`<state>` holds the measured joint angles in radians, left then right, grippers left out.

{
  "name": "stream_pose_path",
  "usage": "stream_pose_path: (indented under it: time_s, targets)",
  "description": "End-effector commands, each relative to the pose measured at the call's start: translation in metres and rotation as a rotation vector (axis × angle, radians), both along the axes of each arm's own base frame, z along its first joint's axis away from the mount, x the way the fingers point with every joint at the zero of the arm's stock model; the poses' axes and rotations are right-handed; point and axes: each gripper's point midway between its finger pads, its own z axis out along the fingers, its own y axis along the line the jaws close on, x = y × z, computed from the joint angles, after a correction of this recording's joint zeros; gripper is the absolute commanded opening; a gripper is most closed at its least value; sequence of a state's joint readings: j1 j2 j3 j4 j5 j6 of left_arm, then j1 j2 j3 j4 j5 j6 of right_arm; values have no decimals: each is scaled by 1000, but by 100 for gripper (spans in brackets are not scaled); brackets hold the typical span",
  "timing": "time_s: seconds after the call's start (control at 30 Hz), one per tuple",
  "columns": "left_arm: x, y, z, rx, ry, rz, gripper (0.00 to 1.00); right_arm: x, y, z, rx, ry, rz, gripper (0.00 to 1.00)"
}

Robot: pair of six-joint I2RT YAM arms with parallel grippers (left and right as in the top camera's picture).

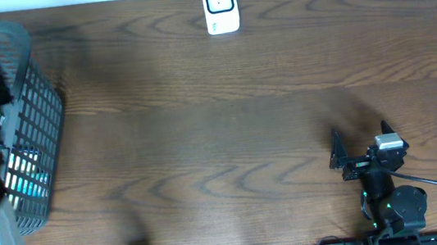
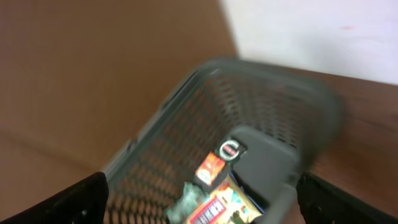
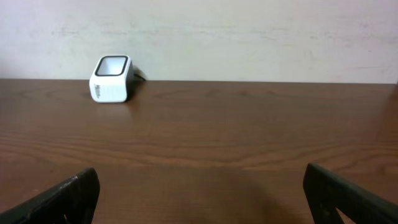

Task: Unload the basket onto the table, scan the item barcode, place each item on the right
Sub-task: 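Reach the left gripper into the grey basket toward the snack bag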

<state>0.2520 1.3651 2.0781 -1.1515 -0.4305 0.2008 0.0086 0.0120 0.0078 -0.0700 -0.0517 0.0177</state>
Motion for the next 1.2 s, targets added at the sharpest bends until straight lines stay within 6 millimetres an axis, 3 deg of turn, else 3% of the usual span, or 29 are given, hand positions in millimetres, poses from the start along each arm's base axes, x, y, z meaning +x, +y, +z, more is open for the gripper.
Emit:
stream_pose_path:
  time_s: [0.0,0.13,0.27,0.37,0.43,0.47,0.53,0.63,0.73,0.87,1.07,1.17]
  targets:
    - [5,21,-13,-196,-98,42,96,0,-1,0,11,0,-6,99]
    - [8,17,-22,-247,-86,3,95,0,-1,0,11,0,-6,99]
    - [-6,49,-38,-235,-29,141,95,0,-1,0,11,0,-6,99]
    - [-17,77,-67,-332,-4,291,95,0,-1,0,11,0,-6,100]
    - [-29,101,-107,-469,3,477,95,0,-1,0,11,0,-6,99]
    - [-32,103,-118,-502,14,515,95,0,-1,0,11,0,-6,99]
    - [-41,105,-156,-592,115,604,95,0,-1,0,11,0,-6,99]
    - [-41,105,-189,-641,228,630,95,0,-1,0,11,0,-6,99]
    - [-21,98,-223,-765,280,584,95,0,-1,0,11,0,-6,99]
    - [1,83,-254,-926,327,524,95,0,-1,0,11,0,-6,99]
    - [8,94,-298,-957,432,566,95,0,-1,0,11,0,-6,99]
    - [-2,109,-321,-885,507,684,95,0,-1,0,11,0,-6,99]
